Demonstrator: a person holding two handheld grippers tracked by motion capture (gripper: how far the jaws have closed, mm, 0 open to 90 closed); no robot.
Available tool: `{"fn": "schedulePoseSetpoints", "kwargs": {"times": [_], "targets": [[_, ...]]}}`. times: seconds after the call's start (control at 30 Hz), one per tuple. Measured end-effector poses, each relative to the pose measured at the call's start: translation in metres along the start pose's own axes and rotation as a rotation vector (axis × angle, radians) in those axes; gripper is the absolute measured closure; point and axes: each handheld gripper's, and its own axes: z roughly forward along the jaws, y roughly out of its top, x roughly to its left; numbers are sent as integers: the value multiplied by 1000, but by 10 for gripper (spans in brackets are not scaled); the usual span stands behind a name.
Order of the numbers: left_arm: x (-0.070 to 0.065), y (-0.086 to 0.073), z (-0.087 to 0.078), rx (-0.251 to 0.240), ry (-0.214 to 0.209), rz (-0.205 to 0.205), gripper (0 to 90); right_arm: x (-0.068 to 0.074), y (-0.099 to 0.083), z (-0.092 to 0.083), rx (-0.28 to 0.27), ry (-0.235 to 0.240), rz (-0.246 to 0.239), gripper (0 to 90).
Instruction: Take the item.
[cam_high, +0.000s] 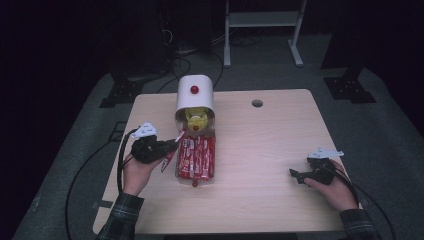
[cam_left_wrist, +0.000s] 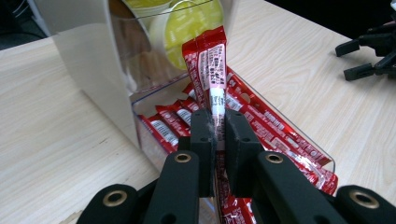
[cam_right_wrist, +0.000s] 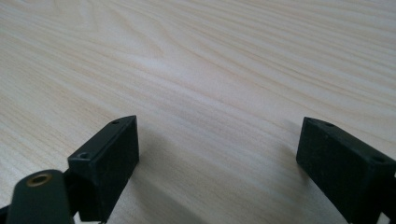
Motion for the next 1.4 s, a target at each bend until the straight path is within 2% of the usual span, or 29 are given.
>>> {"fn": "schedulePoseSetpoints", "kwargs": {"times": [0.4, 0.67, 1.4], "targets": [[16, -7, -8, 8, 42, -31, 833, 0, 0, 0, 0, 0, 0, 120], [23, -11, -10, 19, 80, -34, 833, 0, 0, 0, 0, 0, 1, 120], [42, -27, -3, 56, 109, -88, 832, 0, 0, 0, 0, 0, 0, 120]]}}
